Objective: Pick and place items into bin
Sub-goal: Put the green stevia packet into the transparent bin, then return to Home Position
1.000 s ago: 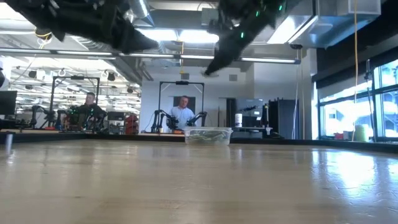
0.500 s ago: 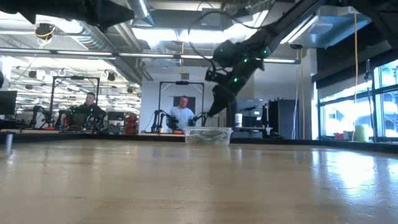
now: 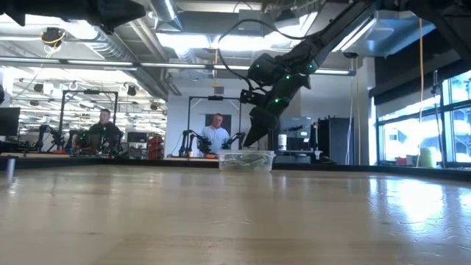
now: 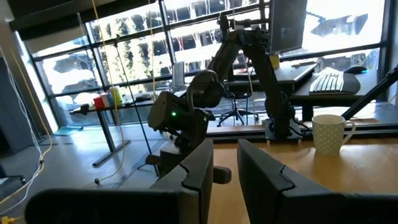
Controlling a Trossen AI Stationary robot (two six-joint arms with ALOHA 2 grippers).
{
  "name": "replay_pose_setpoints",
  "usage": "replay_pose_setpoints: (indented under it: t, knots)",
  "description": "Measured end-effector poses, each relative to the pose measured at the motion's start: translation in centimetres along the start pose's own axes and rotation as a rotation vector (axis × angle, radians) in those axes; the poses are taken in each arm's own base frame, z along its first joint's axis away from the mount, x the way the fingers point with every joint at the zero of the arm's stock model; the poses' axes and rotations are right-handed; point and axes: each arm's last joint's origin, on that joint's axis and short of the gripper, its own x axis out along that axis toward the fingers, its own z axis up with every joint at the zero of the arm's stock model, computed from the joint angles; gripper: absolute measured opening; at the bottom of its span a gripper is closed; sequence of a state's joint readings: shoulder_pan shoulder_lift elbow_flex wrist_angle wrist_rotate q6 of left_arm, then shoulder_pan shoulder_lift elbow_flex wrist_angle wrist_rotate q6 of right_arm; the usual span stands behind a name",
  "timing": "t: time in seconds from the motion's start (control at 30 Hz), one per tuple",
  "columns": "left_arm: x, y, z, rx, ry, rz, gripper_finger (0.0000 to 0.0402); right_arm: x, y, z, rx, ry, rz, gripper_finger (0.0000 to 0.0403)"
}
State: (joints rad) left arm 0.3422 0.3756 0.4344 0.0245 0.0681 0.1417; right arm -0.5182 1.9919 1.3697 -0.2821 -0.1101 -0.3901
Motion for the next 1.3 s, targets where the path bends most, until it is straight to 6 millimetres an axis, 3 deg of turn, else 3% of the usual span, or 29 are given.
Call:
replay_pose_setpoints:
  t: [0.3,0.43,0.63,0.83,0.93,1.1,1.3]
  knots:
    - [-1.0,-0.4,-2.2,-0.005,-0.060,0.008,0.0068,0.0,0.0,0.0,0.028,0.001,-0.002,0.0084]
    - [-1.6,-0.5,-3.0,-0.022,-0.080,0.010,0.0068,-1.1,-0.1,0.5,0.077,-0.022,-0.012,0.0097]
    - [-2.8,-0.7,-3.7,-0.033,-0.139,0.016,0.0068,-5.6,0.6,2.2,0.126,-0.076,-0.014,0.0099]
    - [-3.5,-0.9,-5.1,-0.051,-0.160,0.026,0.0068,-11.4,4.2,3.4,0.116,-0.174,0.024,0.0099]
    - [-3.4,-1.0,-5.6,-0.065,-0.146,0.024,0.0068,-14.4,6.5,2.7,0.104,-0.260,0.047,0.0099]
    - [-3.3,-1.0,-6.0,-0.064,-0.134,0.037,0.0068,-19.1,9.8,-0.2,0.120,-0.445,0.093,0.0099]
    - [-3.2,-1.0,-6.4,-0.071,-0.121,0.068,0.0068,-22.4,11.8,-5.1,0.168,-0.579,0.140,0.0099]
